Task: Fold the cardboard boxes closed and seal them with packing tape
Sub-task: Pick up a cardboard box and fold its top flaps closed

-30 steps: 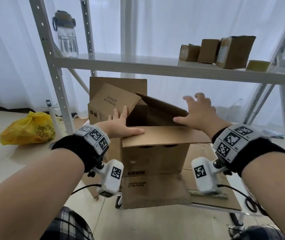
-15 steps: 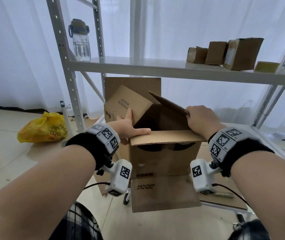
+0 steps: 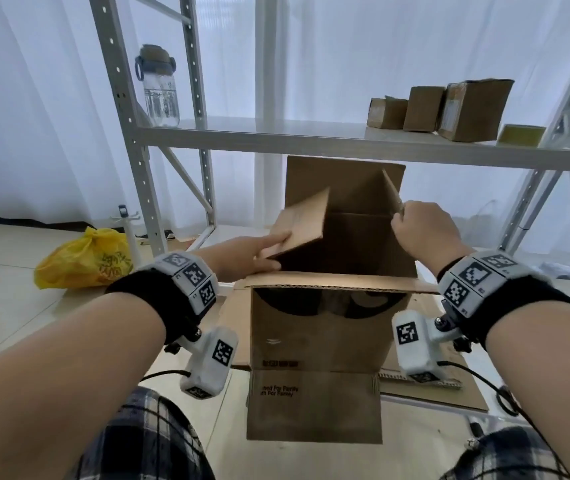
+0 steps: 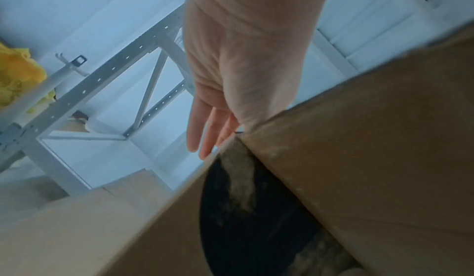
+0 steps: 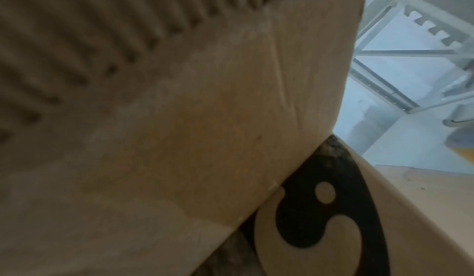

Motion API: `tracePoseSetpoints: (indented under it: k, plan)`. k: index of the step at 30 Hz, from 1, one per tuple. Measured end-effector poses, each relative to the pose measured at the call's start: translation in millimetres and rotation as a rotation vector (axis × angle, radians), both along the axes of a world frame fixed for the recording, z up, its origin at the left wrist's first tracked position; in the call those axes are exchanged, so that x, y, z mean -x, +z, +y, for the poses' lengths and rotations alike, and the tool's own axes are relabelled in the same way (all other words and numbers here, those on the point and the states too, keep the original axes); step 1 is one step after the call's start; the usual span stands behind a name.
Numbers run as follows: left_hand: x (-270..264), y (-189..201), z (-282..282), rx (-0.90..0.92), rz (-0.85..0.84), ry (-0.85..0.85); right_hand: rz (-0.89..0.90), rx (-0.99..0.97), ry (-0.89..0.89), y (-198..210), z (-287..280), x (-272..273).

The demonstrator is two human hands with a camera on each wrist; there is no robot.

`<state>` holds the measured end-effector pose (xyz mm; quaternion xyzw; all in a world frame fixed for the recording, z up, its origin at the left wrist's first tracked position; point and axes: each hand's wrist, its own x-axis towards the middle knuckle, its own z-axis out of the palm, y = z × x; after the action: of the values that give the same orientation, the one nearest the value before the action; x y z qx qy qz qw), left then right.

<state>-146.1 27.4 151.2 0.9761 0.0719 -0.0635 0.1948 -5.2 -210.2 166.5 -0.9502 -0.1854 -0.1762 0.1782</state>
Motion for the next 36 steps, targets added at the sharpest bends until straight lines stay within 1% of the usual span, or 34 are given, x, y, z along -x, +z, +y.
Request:
tracePoseSetpoints:
  k: [2,3,6,10,12,15,17,19,20,21,23,25,26,28,30,31,32,34,36]
  plan:
    - [2.0,-5.3,-4.1,0.037,0.070,-0.028,0.028,0.022,0.013,-6.7,-0.6,3.8]
    - [0.7,-8.6,-6.1,0.052,0.077,-0.026,0.029,0.036,0.023,-9.0,0.8,6.3]
    - [-8.1,-16.1,-12.1,0.053,0.056,0.058,0.023,0.109,0.050,-8.1,7.1,15.7]
    - [-21.0,-17.6,-13.8,0.007,0.081,0.152,0.096,0.175,0.100,-4.2,3.1,19.9]
    - [-22.6,-19.9,-13.9,0.017,0.117,0.199,0.131,0.173,0.151,-3.4,-5.6,17.0]
    - [-24.9,-31.6,-15.9,0.143,0.082,0.265,0.232,0.101,0.222,-2.0,-15.6,16.1]
    - [-28.6,-36.9,-16.3,0.127,0.039,0.284,0.314,0.094,0.233,-3.6,-16.7,20.6]
    - [-29.1,-38.8,-15.5,0.108,0.000,0.279,0.408,0.212,0.256,-9.0,-14.2,27.0]
    - [-29.2,-39.7,-14.2,0.127,-0.015,0.282,0.461,0.276,0.275,-12.6,-13.1,29.7]
    - [-27.9,-39.6,-13.3,0.162,-0.042,0.277,0.508,0.300,0.290,-16.4,-13.1,30.3]
    - [-24.1,-39.8,-12.6,0.275,-0.144,0.301,0.569,0.226,0.296,-19.0,-16.0,30.7]
    - [-23.5,-34.8,-12.0,0.361,-0.321,0.374,0.593,0.106,0.294,-16.8,-20.3,28.7]
    - [-23.6,-30.5,-12.1,0.361,-0.370,0.396,0.602,0.081,0.293,-15.0,-21.1,26.3]
    - [-28.2,-25.3,-8.7,0.460,-0.404,0.445,0.599,0.094,0.298,-12.6,-20.6,22.3]
    - [-31.9,-27.1,-1.1,0.785,-0.438,0.515,0.601,0.085,0.315,-13.6,-19.7,20.9]
    - [-32.1,-31.5,5.2,0.948,-0.447,0.549,0.612,0.052,0.333,-17.0,-18.8,19.5]
    - [-28.3,-35.9,9.8,1.070,-0.435,0.581,0.624,-0.002,0.341,-22.0,-17.2,18.8]
    - [-21.5,-47.3,17.1,1.227,-0.424,0.623,0.651,-0.170,0.327,-35.8,-15.4,13.2]
    - [-21.4,-57.5,23.0,1.301,-0.456,0.650,0.638,-0.279,0.280,-47.7,-14.9,4.1]
